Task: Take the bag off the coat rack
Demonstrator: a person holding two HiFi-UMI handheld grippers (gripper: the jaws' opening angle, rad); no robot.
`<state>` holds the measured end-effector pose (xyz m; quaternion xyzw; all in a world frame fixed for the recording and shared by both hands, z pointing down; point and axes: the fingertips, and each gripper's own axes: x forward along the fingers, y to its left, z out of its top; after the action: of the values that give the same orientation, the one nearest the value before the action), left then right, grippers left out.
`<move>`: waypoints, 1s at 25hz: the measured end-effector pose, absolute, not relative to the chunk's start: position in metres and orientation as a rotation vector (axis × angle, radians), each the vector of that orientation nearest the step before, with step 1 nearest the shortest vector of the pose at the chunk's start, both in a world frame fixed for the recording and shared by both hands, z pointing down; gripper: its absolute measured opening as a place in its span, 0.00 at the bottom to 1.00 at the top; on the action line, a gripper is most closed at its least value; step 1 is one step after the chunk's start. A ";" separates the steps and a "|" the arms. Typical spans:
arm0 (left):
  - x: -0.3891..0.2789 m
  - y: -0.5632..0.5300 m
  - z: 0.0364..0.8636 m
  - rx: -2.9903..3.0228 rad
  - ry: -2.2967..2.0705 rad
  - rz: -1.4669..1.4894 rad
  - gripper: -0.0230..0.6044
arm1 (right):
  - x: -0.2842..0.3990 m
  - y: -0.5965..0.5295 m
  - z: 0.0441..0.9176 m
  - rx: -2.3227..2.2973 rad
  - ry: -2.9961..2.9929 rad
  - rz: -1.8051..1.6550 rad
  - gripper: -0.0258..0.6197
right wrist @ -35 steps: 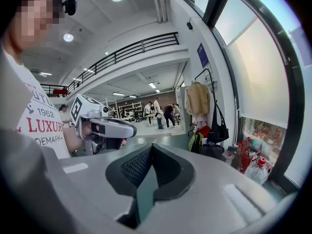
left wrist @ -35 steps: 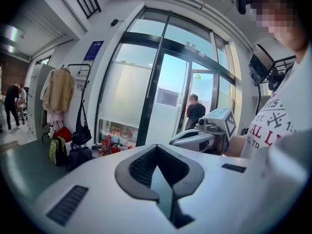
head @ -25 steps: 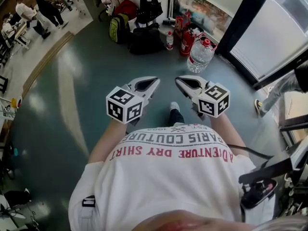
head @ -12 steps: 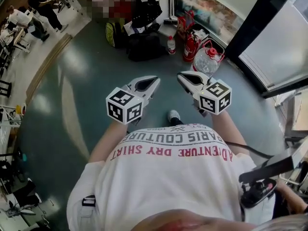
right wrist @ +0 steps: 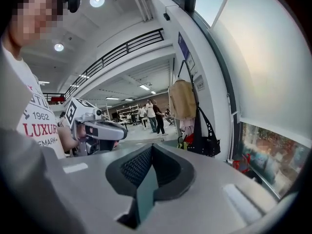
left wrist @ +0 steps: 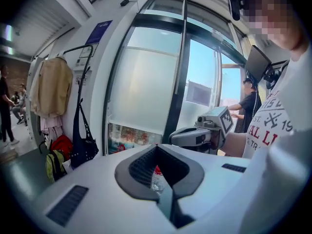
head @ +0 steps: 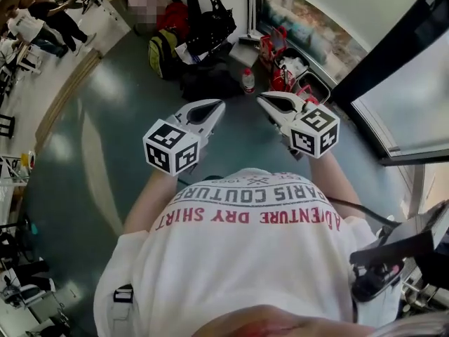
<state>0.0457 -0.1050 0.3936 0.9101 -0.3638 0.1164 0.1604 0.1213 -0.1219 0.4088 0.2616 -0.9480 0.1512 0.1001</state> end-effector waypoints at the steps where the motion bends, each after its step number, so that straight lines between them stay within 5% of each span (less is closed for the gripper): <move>1: 0.041 -0.116 0.394 2.592 -1.053 0.323 0.04 | 0.117 -0.133 0.407 0.762 -2.806 0.439 0.04; 25: -0.140 -0.544 0.421 2.618 -0.957 0.246 0.04 | -0.066 -0.549 0.431 0.828 -2.756 0.479 0.04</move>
<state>-0.1402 -0.5440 0.4208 0.9218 -0.3370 0.0865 0.1709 -0.0657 -0.5492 0.4313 0.2819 -0.9388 0.1632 0.1118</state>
